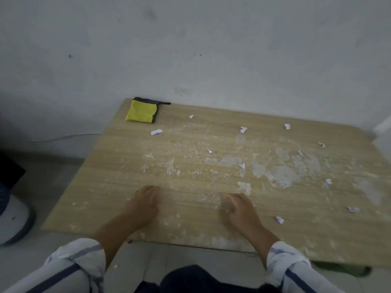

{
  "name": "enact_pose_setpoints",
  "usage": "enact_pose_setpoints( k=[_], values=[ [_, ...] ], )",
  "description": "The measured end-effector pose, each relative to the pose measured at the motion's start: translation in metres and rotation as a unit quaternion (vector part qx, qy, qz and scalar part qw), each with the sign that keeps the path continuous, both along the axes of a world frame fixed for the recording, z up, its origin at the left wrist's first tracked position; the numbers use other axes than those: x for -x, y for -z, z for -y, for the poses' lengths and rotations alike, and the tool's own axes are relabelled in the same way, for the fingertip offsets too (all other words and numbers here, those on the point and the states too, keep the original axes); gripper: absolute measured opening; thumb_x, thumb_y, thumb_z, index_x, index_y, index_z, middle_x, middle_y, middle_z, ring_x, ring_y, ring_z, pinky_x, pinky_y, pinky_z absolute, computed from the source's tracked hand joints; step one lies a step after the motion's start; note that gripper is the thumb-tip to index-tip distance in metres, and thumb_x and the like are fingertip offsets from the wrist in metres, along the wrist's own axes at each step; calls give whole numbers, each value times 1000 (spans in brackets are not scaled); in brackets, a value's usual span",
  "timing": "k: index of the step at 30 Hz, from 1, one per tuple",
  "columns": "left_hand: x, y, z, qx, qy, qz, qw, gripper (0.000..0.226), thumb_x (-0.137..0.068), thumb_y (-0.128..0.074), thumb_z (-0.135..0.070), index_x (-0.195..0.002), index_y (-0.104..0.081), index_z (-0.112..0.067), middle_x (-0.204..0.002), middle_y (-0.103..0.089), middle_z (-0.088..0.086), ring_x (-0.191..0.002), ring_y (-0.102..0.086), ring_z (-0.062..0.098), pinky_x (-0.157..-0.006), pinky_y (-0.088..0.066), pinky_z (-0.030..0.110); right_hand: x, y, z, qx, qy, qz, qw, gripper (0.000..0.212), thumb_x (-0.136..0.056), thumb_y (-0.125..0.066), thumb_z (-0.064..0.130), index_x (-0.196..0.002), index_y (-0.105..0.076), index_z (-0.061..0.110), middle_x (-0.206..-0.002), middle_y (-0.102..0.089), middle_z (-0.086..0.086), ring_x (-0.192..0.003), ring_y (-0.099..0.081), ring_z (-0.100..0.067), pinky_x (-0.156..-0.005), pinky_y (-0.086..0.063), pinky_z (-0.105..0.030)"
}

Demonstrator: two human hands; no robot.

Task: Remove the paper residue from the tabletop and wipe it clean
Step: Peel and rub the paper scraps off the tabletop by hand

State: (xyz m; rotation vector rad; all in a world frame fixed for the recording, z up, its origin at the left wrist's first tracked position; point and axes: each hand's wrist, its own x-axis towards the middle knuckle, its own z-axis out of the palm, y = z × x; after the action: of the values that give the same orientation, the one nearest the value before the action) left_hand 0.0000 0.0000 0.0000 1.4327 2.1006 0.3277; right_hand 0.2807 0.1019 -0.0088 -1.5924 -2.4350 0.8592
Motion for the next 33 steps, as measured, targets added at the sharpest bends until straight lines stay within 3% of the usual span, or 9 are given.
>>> enact_pose_setpoints(
  k=[4,7,11,14,16,19,24,28,33],
  values=[
    [10,7,10,-17,-64,-1,998,48,-92,-48,-17,-138,-40,-8,-144,-38,8,-132,-33,26,-106,-31,36,-7,3,0,-6,-15,27,999,49,-91,-47,8,-138,-41,19,-140,-42,-2,-127,-36,-22,-104,-32,-29],
    [14,13,10,-34,-64,-25,997,39,-94,-49,-20,-131,-50,-8,-135,-45,7,-125,-37,25,-100,-32,31,0,11,6,-26,-57,48,997,39,-94,-45,10,-131,-52,16,-137,-47,-4,-122,-39,-26,-101,-30,-28],
    [17,22,6,-74,-55,-23,995,18,-84,-60,-1,-99,-71,-5,-100,-58,12,-99,-49,31,-78,-32,26,13,13,6,-32,-60,66,996,29,-90,-44,3,-111,-63,7,-109,-55,-6,-102,-44,-23,-76,-30,-22],
    [19,30,2,-104,-66,-10,992,10,-80,-61,2,-79,-70,0,-77,-49,3,-78,-47,25,-71,-37,31,39,0,-1,-5,-19,23,1000,23,-83,-43,-4,-87,-65,4,-80,-46,7,-85,-46,-18,-63,-29,-20],
    [17,24,-4,-81,-52,-22,995,11,-84,-57,-1,-83,-68,-2,-82,-47,2,-80,-44,18,-71,-35,29,67,-9,-7,21,-9,-18,1000,21,-85,-48,-3,-81,-64,10,-78,-48,11,-79,-49,-11,-58,-31,-10],
    [12,16,-23,-26,-80,-16,996,12,-90,-51,-12,-86,-63,-13,-90,-51,1,-81,-48,15,-68,-34,25,112,-15,-14,50,-32,-53,997,18,-85,-52,-2,-85,-66,10,-84,-56,5,-78,-52,-8,-62,-35,-4],
    [-4,5,-56,-66,-121,21,990,17,-92,-53,-18,-102,-66,-14,-103,-61,2,-89,-56,16,-74,-41,24,151,-10,-21,47,-22,-48,998,22,-85,-47,-1,-87,-68,4,-100,-60,-10,-89,-58,-24,-78,-43,-25],
    [-16,10,-70,-80,-123,40,988,21,-92,-52,-19,-106,-66,-14,-109,-63,5,-96,-59,19,-80,-46,28,150,-4,-20,15,-61,-45,997,22,-89,-48,9,-87,-69,0,-92,-61,-13,-86,-55,-29,-72,-37,-27],
    [-17,22,-73,-87,-65,-26,994,31,-95,-44,-24,-121,-60,-17,-121,-57,4,-114,-47,18,-95,-39,29,132,0,-34,18,-6,-89,996,25,-92,-52,16,-113,-65,10,-111,-63,-5,-98,-58,-18,-83,-41,-18]
  ],
)
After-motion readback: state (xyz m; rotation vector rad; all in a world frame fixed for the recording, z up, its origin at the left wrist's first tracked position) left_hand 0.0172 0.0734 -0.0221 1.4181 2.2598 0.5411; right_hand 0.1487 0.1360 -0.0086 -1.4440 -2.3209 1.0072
